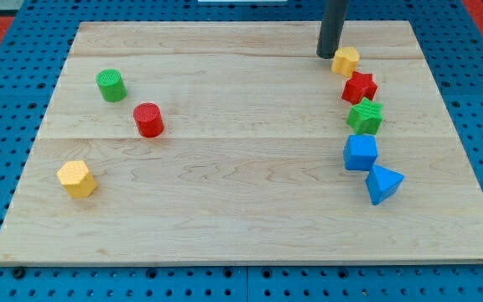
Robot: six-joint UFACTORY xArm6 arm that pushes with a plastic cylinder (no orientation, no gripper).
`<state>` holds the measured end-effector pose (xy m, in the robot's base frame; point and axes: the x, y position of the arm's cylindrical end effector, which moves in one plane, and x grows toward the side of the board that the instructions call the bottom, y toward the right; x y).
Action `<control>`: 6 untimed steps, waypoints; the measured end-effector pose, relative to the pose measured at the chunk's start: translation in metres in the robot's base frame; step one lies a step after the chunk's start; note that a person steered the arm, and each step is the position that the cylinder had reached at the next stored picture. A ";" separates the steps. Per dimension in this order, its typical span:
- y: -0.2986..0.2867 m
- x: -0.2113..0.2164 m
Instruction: Push the green circle to the top center
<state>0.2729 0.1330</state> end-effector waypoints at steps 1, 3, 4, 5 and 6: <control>-0.029 -0.003; -0.169 0.038; -0.224 0.072; -0.286 0.073; -0.326 0.097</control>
<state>0.3701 -0.1933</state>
